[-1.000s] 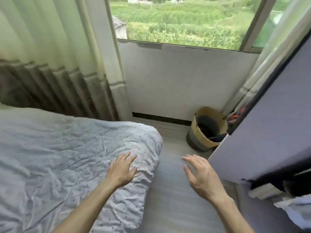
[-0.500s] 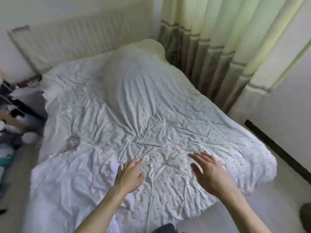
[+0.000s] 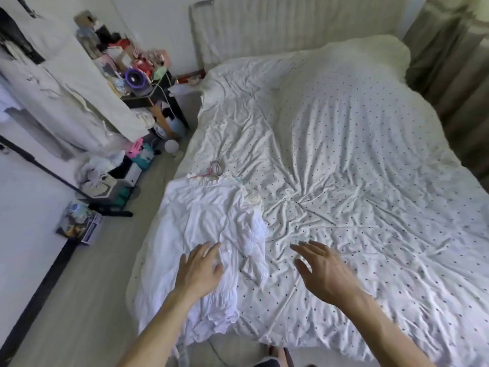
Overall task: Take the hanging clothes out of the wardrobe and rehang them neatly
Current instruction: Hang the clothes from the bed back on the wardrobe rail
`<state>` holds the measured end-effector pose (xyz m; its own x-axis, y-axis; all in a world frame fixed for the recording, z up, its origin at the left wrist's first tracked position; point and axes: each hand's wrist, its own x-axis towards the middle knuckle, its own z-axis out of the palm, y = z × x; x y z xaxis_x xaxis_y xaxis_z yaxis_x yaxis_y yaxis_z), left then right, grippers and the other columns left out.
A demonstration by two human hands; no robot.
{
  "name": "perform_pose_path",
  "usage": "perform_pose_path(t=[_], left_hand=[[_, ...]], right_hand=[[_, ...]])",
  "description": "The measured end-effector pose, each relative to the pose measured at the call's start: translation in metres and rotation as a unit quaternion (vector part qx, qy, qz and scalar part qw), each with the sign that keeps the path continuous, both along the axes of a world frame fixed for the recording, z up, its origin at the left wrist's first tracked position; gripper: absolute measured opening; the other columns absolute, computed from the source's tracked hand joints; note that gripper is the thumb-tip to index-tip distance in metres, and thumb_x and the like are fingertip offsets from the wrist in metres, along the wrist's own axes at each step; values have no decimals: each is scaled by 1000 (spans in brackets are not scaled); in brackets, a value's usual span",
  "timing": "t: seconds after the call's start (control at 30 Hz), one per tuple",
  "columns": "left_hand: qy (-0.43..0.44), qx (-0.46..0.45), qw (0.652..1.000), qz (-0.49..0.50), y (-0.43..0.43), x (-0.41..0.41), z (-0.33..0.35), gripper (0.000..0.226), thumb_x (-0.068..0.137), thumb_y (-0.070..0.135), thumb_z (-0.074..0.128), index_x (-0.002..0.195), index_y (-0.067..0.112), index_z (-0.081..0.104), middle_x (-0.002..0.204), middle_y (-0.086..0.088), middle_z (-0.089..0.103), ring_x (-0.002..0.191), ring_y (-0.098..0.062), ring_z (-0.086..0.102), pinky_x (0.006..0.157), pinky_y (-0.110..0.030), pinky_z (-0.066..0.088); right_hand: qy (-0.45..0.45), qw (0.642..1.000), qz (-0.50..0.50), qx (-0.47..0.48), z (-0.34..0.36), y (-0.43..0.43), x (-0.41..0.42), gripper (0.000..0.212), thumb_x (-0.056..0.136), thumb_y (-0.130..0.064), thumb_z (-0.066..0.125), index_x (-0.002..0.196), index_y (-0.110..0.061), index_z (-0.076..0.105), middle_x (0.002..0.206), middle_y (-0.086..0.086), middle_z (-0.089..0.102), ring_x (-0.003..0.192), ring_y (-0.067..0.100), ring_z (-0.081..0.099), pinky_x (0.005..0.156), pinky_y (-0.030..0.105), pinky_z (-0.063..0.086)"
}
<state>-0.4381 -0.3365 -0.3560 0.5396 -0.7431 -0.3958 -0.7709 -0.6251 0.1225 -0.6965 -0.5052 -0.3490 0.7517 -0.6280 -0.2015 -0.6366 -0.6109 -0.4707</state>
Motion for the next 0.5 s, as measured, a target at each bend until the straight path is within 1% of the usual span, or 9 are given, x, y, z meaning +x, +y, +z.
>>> perform_pose_path(t=[0.13, 0.27, 0.4, 0.5], left_hand=[[-4, -1, 999, 48, 28, 25, -1, 56, 102, 45, 39, 155, 33, 26, 165, 4, 17, 152, -17, 14, 121, -48, 16], [-2, -4, 997, 83, 42, 57, -7, 52, 102, 43, 40, 152, 36, 30, 164, 3, 20, 152, -19, 16, 120, -49, 19], [6, 16, 996, 93, 33, 107, -17, 55, 103, 44, 38, 155, 34, 26, 165, 4, 15, 153, -18, 11, 122, -48, 15], [19, 20, 995, 92, 15, 159, -30, 54, 103, 43, 38, 155, 33, 26, 165, 4, 16, 153, -18, 10, 122, -49, 11]], right_hand=[[4, 999, 48, 5, -2, 7, 32, 46, 104, -41, 39, 149, -32, 40, 154, -10, 41, 147, 17, 27, 117, 34, 30], [10, 997, 73, 13, -6, 7, 65, 47, 104, -44, 38, 150, -35, 37, 156, -9, 38, 148, 16, 24, 118, 31, 26], [15, 997, 80, 9, -9, -8, 112, 48, 103, -43, 39, 151, -36, 36, 157, -7, 37, 149, 16, 24, 118, 30, 23], [26, 997, 77, -1, -12, -26, 157, 47, 104, -41, 39, 151, -34, 37, 158, -7, 36, 149, 16, 24, 118, 30, 25]])
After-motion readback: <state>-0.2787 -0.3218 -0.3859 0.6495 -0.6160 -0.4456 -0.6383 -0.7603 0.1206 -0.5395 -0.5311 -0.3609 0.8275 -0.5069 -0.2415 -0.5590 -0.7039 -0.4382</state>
